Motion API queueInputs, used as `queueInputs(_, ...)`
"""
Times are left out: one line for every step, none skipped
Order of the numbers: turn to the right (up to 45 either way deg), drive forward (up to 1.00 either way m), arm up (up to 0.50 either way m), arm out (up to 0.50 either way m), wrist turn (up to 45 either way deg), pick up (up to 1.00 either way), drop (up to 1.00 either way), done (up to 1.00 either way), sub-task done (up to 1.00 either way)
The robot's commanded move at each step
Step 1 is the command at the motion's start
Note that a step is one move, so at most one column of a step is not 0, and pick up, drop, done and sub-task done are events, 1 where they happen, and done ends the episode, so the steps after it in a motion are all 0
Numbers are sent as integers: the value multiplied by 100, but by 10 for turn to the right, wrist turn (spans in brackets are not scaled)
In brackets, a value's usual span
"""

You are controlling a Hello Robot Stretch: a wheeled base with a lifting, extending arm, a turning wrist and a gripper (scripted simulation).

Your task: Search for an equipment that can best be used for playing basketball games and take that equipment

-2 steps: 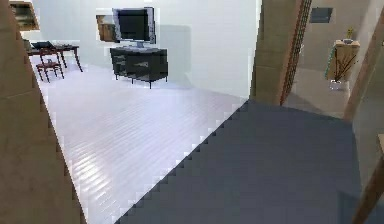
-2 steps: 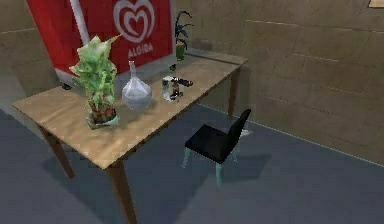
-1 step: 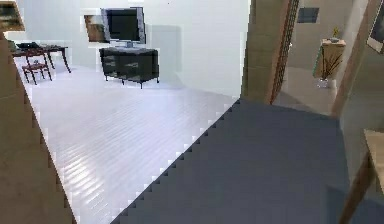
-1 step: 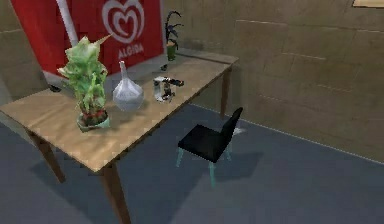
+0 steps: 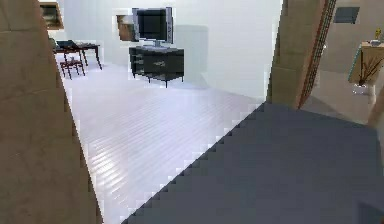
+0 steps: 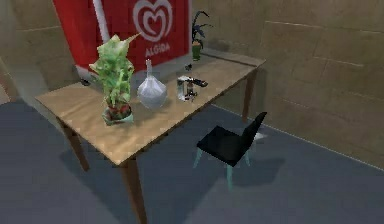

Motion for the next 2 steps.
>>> queueInputs(0,35,0,0,0,0,0,0,0)
queueInputs(270,0,0,0,0,0,0,0,0)
